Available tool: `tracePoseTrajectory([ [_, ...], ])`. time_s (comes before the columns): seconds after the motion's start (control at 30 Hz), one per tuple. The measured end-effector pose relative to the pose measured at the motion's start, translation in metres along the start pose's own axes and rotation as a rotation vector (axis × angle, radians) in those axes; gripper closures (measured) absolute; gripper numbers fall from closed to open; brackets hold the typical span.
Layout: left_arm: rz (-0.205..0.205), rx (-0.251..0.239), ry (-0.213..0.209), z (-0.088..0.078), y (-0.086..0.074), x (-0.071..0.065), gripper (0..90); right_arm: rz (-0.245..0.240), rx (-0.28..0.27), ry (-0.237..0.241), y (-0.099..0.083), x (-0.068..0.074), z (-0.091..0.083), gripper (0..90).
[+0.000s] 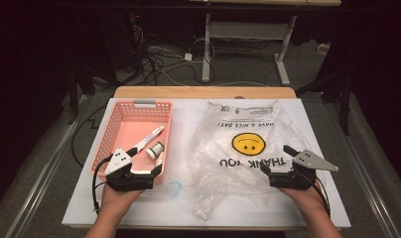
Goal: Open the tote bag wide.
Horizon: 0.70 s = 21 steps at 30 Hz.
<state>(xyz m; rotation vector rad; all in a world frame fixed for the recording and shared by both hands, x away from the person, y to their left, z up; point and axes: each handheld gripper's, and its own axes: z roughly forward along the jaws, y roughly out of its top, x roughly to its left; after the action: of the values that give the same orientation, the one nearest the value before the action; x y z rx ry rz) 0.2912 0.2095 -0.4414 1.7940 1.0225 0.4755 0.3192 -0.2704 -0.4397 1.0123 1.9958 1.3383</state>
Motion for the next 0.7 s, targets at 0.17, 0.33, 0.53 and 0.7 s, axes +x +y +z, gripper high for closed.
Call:
tracePoseTrajectory([
  [0.17, 0.003, -0.001, 0.000, 0.000, 0.001, -0.001, 0.0, -0.003, 0.004, 0.005, 0.000, 0.002, 0.000, 0.0],
  [0.33, 0.004, 0.004, -0.002, 0.001, 0.001, 0.000, 0.0, 0.001, 0.006, 0.003, 0.002, 0.000, -0.001, 0.0],
  [0.53, 0.004, 0.002, -0.010, -0.001, 0.004, -0.001, 0.0, 0.019, 0.014, -0.029, 0.007, -0.008, -0.012, 0.0],
  [0.7, 0.003, -0.002, -0.006, -0.002, 0.005, -0.001, 0.0, 0.037, 0.025, -0.090, 0.008, -0.028, -0.027, 2.5],
])
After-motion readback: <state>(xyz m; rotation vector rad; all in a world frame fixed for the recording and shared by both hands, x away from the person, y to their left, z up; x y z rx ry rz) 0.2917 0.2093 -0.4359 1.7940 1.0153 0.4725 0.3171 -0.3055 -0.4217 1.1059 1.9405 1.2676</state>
